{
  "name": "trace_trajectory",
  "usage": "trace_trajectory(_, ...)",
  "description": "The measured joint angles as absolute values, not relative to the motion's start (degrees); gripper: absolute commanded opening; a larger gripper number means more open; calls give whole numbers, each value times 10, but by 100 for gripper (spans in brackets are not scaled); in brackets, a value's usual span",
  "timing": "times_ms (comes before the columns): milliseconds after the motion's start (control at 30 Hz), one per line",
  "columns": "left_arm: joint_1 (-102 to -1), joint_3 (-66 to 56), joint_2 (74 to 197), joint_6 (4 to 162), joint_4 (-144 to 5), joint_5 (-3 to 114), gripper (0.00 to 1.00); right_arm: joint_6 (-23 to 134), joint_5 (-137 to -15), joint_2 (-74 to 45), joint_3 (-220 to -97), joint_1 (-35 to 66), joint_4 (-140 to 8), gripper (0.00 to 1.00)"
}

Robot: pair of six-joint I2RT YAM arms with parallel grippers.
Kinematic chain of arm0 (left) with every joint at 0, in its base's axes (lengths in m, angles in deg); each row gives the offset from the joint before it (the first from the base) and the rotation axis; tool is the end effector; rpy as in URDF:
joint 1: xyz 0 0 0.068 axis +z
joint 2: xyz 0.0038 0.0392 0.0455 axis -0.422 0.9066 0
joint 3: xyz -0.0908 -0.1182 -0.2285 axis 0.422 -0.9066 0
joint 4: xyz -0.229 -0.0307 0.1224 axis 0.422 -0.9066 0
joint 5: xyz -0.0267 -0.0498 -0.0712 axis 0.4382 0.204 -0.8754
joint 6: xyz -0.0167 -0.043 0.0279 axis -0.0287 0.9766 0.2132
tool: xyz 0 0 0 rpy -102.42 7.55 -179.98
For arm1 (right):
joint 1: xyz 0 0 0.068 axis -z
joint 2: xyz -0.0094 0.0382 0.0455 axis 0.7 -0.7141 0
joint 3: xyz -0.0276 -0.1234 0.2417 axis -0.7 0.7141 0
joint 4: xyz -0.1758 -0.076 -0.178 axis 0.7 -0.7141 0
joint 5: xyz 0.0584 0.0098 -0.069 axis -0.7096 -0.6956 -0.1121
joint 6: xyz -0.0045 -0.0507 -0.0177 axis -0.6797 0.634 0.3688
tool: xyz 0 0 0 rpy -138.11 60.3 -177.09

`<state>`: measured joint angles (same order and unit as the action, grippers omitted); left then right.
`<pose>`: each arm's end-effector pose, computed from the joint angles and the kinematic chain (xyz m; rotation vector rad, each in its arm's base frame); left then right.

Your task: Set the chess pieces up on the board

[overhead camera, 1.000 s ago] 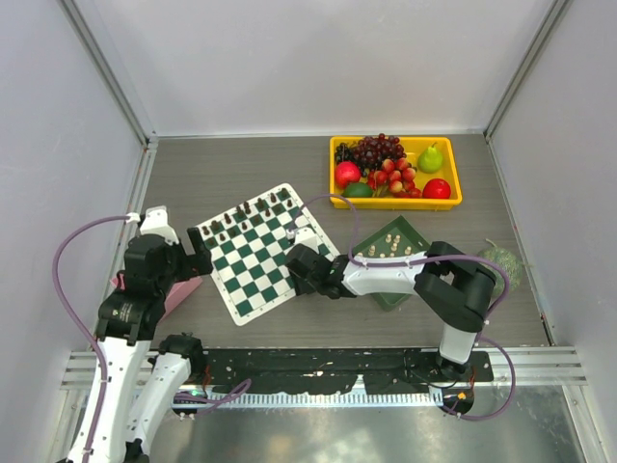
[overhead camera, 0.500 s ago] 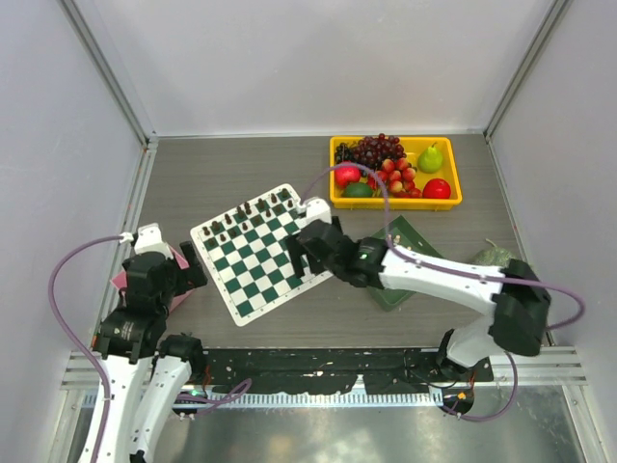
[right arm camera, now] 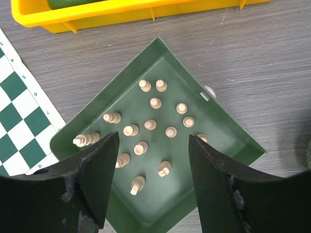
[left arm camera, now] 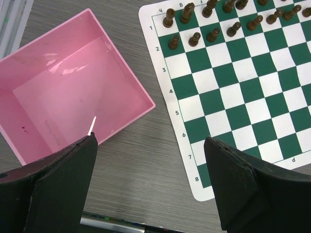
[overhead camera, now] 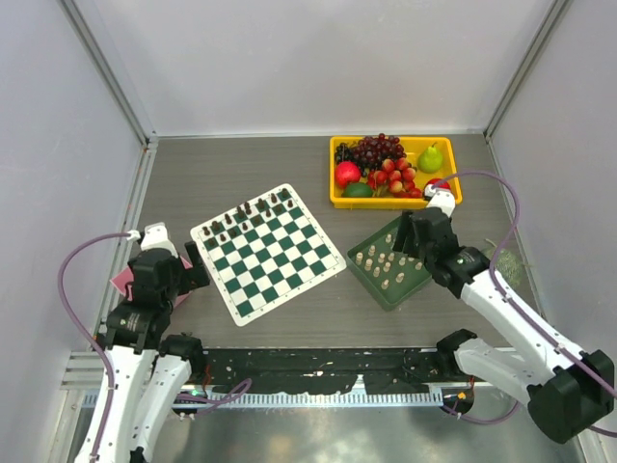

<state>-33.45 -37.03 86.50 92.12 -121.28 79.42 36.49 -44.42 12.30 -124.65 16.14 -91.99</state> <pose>0.0957 -0.0046 0.2842 -0.3819 2.1373 0.0078 0.1833 0.0823 0.2687 0.1714 2.1725 0.0669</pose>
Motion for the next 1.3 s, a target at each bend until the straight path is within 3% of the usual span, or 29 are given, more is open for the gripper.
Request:
trace_trajectory(167, -335, -369, 899, 917, -1212, 788, 100, 396, -531, 51, -1264, 251, -916, 48)
trace_trajectory(467, -335, -369, 899, 916, -1212, 789, 99, 432, -578, -91, -1321, 265, -906, 47)
trace_trajectory(1300, -335, -369, 893, 914, -1212, 788, 99, 448, -603, -211, -1346, 269, -893, 38)
